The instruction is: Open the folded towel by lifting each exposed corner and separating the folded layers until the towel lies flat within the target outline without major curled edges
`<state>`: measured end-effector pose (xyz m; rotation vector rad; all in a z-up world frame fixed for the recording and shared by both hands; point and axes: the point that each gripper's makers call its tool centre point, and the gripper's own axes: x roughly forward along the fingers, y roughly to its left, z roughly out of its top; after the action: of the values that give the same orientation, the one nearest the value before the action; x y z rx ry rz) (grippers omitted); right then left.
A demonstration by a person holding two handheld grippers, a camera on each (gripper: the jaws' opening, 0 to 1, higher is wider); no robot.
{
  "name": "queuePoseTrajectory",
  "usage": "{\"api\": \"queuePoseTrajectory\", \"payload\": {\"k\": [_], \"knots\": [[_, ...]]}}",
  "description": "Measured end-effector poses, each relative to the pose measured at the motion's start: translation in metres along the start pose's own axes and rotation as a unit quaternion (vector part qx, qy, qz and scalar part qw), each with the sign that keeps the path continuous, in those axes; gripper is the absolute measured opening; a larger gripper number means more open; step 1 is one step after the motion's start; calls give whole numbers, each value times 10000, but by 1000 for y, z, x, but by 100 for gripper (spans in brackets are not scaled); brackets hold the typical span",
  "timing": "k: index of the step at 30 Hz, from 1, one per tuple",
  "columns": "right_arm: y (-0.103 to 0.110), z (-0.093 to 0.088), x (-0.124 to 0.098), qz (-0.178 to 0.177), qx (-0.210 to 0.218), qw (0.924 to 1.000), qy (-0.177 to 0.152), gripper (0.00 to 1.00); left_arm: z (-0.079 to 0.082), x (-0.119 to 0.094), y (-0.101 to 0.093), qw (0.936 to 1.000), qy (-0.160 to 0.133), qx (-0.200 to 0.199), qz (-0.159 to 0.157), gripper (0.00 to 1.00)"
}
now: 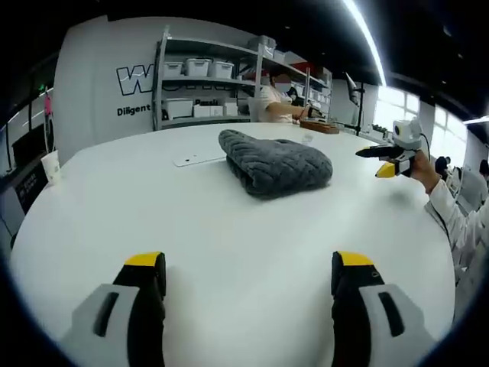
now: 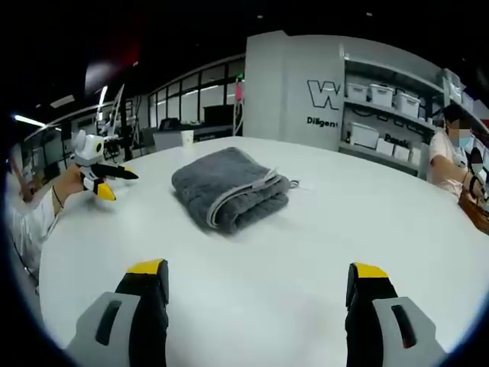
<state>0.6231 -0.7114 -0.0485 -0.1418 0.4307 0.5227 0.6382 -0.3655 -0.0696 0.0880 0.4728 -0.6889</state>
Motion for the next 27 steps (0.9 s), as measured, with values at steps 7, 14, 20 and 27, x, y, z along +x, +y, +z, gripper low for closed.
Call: {"api": "queuePoseTrajectory", "payload": {"k": [7, 14, 20, 27], "knots": [[-4, -2, 0, 6, 87, 10000, -17, 96, -1, 0, 1, 10000, 3, -24, -2, 88], [-6, -3, -1, 9, 130, 9999, -19, 96, 0, -1, 4, 10000, -26, -59, 24, 88], [-7, -2, 0, 28, 190, 9998, -57, 98, 1, -1, 2, 10000, -45, -51, 7, 88], [-6, 2, 0, 30, 94, 9999, -99, 99, 0, -2, 3, 10000, -21, -49, 16, 88]]}}
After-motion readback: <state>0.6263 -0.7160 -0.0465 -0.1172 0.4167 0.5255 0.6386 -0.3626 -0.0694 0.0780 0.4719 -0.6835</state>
